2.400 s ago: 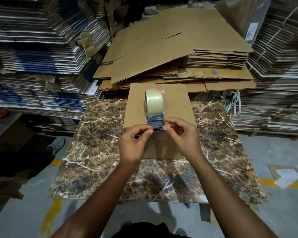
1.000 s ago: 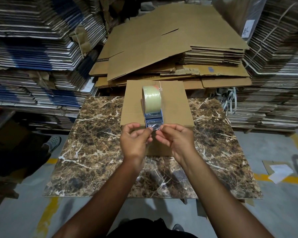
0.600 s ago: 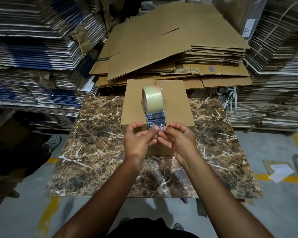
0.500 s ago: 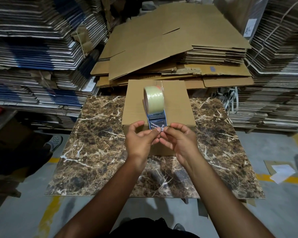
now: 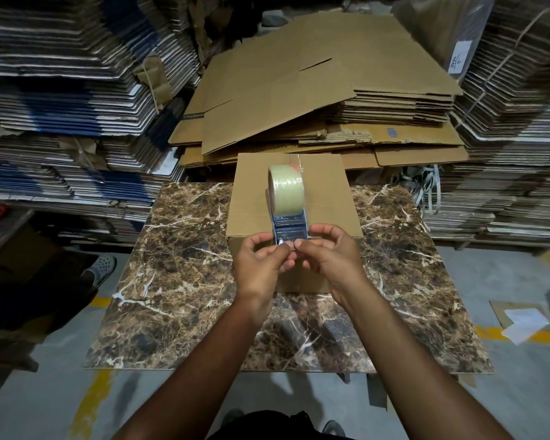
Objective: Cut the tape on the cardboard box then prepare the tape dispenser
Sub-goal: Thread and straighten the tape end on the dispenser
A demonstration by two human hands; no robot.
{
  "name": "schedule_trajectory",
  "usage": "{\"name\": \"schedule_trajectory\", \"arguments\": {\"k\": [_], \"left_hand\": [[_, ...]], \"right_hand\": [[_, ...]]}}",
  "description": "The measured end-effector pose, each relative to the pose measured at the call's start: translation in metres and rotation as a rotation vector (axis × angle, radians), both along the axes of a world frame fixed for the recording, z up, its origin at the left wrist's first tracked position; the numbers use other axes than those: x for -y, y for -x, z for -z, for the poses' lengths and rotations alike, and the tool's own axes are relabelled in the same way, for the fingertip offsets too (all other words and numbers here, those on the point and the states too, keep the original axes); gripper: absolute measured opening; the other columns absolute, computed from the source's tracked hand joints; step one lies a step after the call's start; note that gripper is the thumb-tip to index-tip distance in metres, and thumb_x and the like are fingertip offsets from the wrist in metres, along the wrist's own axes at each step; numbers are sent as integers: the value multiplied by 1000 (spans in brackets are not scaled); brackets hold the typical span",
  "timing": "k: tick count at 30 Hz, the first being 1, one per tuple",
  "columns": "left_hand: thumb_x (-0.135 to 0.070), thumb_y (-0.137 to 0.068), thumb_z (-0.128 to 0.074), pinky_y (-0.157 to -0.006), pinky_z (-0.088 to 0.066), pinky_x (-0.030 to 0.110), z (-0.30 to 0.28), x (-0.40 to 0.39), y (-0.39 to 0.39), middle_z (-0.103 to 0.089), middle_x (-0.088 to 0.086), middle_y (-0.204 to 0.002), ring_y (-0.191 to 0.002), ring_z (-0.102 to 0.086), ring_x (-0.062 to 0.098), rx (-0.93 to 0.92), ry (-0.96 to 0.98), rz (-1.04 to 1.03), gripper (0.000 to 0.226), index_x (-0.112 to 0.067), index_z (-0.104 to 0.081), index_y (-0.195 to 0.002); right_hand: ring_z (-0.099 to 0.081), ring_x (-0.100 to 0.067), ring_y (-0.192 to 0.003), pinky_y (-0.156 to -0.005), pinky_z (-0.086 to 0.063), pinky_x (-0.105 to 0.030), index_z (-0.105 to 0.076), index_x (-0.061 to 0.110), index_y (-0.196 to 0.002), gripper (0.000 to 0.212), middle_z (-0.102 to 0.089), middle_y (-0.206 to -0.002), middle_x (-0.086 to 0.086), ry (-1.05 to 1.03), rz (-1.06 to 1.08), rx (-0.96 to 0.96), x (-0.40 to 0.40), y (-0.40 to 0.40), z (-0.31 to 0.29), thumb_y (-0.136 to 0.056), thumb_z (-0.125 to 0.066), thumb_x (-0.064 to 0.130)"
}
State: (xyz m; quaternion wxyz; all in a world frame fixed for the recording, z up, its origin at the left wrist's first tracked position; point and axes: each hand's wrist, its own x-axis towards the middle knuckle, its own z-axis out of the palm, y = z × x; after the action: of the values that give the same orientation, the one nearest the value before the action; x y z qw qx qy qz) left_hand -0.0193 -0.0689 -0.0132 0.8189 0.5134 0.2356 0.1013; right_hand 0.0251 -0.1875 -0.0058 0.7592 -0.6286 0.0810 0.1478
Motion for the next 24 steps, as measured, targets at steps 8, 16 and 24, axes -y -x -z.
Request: {"name": "schedule_trajectory", "arguments": {"k": [8, 16, 24], "left_hand": [[6, -83, -74, -66, -56, 20, -2, -1, 0, -76, 14, -94, -74, -70, 13, -37, -25, -4, 46, -9, -55, -122], [11, -81, -73, -60, -52, 23, -2, 0, -3, -69, 10, -73, -56, -60, 12, -39, -19, -54, 43, -7, -49, -112], [-1, -86, -75, -56, -60, 23, 0, -10, 0, -78, 16, -82, -64, -74, 18, -65, -164, 11, 35, -10, -59, -116]], "right_hand": [[-70, -14, -58, -53, -56, -21, -58, 6, -112, 39, -75, -69, -6, -35, -40, -1, 4, -3, 1, -82, -78, -6], [-67, -22, -77, -73, -52, -30, -64, 19, -110, 34, -74, -74, -6, 0, 33, 118, -4, 3, 16, -85, -76, -1], [-69, -18, -70, -65, -55, -25, -64, 13, -113, 37, -77, -78, -9, 88, -17, 143, 4, -1, 17, -82, -82, 6]]}}
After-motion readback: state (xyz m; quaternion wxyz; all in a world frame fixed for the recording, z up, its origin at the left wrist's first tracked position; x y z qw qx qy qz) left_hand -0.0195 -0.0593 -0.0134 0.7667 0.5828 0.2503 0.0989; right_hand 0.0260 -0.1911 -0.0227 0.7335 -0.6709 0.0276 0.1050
